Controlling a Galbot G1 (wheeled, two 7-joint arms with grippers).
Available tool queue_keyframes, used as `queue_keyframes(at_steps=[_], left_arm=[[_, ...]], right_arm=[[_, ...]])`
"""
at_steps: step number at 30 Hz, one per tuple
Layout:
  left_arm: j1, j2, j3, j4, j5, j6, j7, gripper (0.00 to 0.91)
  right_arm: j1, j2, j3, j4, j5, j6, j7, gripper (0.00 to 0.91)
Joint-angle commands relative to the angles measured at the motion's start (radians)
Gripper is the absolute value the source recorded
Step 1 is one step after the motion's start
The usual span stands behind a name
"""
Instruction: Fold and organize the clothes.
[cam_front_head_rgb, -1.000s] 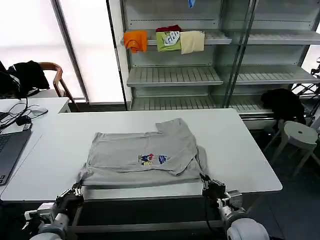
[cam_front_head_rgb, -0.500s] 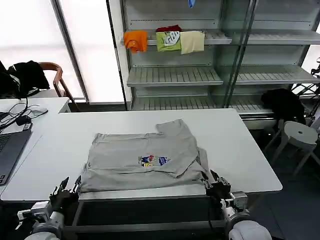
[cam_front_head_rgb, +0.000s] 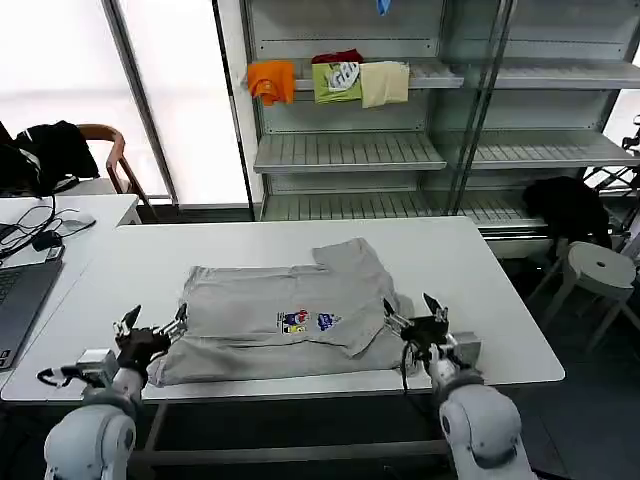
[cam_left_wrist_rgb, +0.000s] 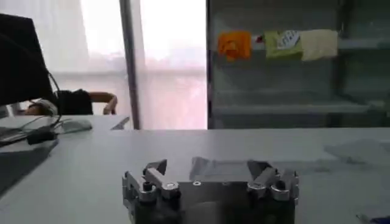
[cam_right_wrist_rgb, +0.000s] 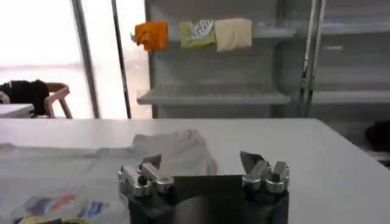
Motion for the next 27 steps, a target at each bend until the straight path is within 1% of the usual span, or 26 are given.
queue_keyframes(at_steps=[1,3,6,7,8,10,12,13,16,18,21,27], left_arm=[[-0.229,0.017,0.058,0.13,0.026,0.014,0.067,0.907],[-0.261,0.024,0.07,0.159,0.032,0.014,0.07,0.907],[-0.334,0.032,0.099,0.273,0.036,0.015,0.07,0.907],[-0.352,0.036,0.107,0.313,0.038,0.015,0.072,0.907],[-0.379,0.04,0.118,0.349,0.041,0.015,0.075,0.907],[-0.431,0.043,0.135,0.428,0.045,0.014,0.087,0.907],[-0.485,0.041,0.152,0.51,0.063,0.014,0.105,0.907],[-0.508,0.038,0.156,0.531,0.067,0.013,0.113,0.907],[-0.561,0.031,0.168,0.609,0.086,0.013,0.13,0.907],[-0.584,0.026,0.169,0.656,0.11,0.012,0.139,0.907],[-0.605,0.026,0.168,0.703,0.124,0.012,0.156,0.907],[-0.617,0.025,0.161,0.782,0.176,0.008,0.179,0.907]], right_arm=[[0.277,0.021,-0.052,-0.239,0.026,-0.001,-0.006,0.907],[0.32,0.04,-0.054,-0.31,0.03,0.0,-0.005,0.907],[0.389,0.081,-0.047,-0.441,0.023,0.001,-0.016,0.907],[0.447,0.098,-0.042,-0.509,0.014,0.001,-0.026,0.907],[0.459,0.106,-0.042,-0.524,0.009,0.001,-0.03,0.907],[0.541,0.136,-0.039,-0.64,-0.045,0.004,-0.036,0.907],[0.572,0.151,-0.032,-0.686,-0.081,0.005,-0.042,0.907],[0.6,0.169,-0.024,-0.75,-0.119,0.006,-0.043,0.907],[0.648,0.189,-0.019,-0.887,-0.168,0.056,-0.042,0.907],[0.663,0.195,-0.022,-0.945,-0.178,0.079,-0.038,0.907],[0.681,0.204,-0.012,-1.016,-0.205,0.114,-0.038,0.907],[0.707,0.204,-0.006,-1.126,-0.206,0.174,-0.015,0.907]])
